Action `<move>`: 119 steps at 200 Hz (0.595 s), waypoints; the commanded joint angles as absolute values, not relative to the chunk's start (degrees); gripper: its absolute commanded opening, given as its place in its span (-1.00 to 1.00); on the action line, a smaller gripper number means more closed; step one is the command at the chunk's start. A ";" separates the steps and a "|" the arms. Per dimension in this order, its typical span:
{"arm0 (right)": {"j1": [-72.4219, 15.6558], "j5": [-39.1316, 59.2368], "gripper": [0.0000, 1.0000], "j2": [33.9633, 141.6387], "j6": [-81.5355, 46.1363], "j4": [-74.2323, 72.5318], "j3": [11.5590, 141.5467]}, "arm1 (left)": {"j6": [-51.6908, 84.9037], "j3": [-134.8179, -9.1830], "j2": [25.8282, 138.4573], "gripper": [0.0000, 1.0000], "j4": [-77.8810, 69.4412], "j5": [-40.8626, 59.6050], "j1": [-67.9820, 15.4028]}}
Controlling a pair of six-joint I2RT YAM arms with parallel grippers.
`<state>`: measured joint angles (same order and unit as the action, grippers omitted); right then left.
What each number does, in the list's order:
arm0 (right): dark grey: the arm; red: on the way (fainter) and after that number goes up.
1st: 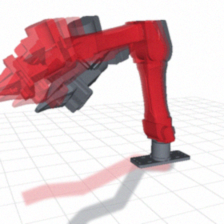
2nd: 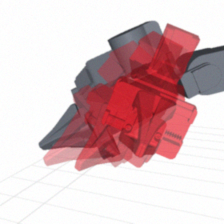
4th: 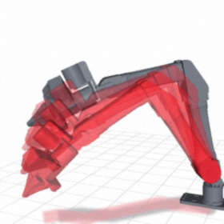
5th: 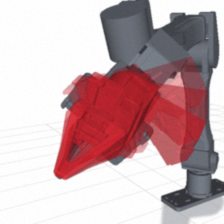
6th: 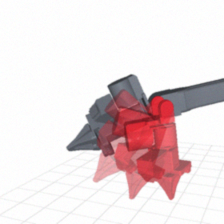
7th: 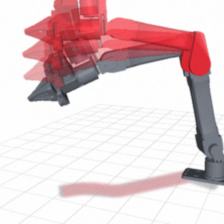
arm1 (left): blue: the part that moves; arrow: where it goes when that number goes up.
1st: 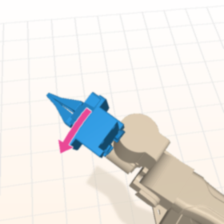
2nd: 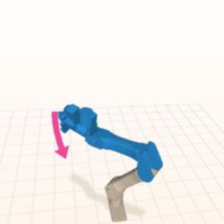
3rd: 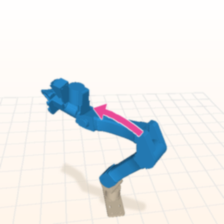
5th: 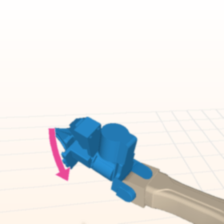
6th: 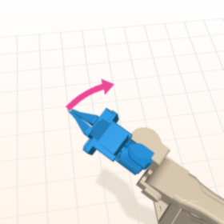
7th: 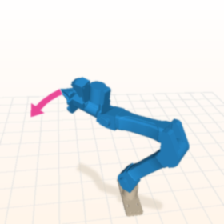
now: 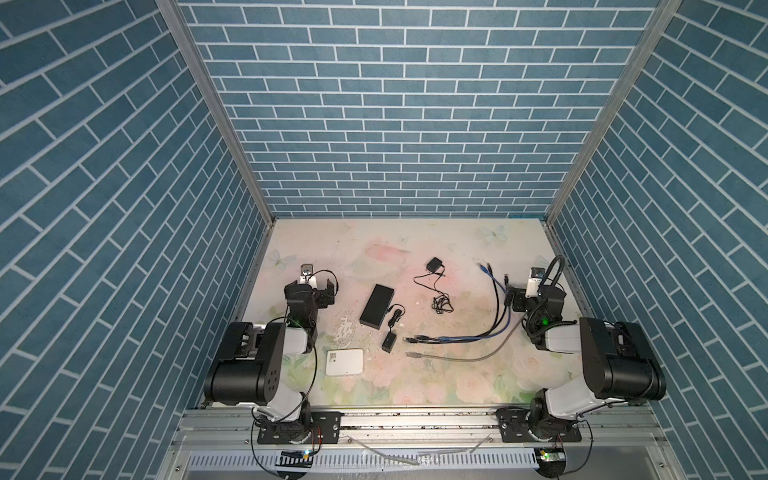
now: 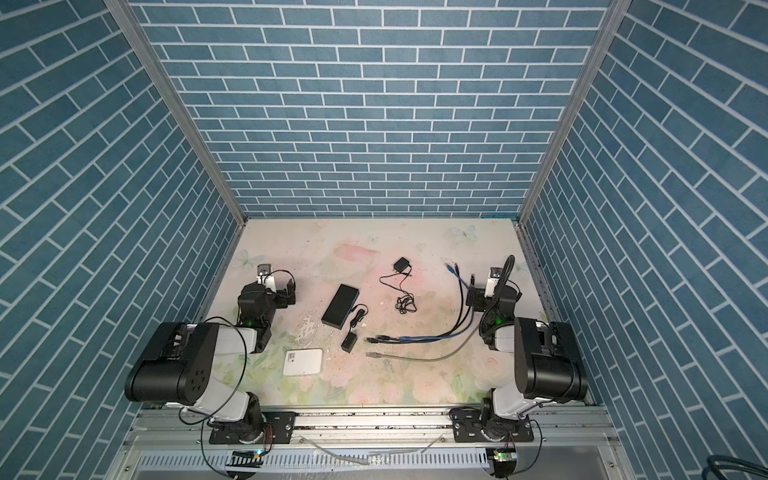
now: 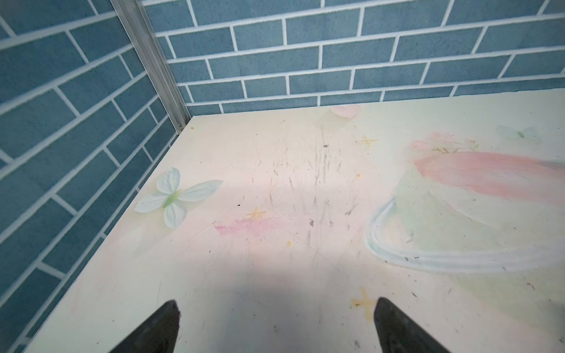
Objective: Insert the plug into the switch port
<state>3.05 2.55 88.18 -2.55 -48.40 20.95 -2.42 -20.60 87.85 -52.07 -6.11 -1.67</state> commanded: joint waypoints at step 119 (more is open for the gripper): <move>3.16 2.14 0.98 88.41 -2.55 -49.05 22.80 | -3.32 -21.36 87.71 0.99 -51.06 -4.90 -1.32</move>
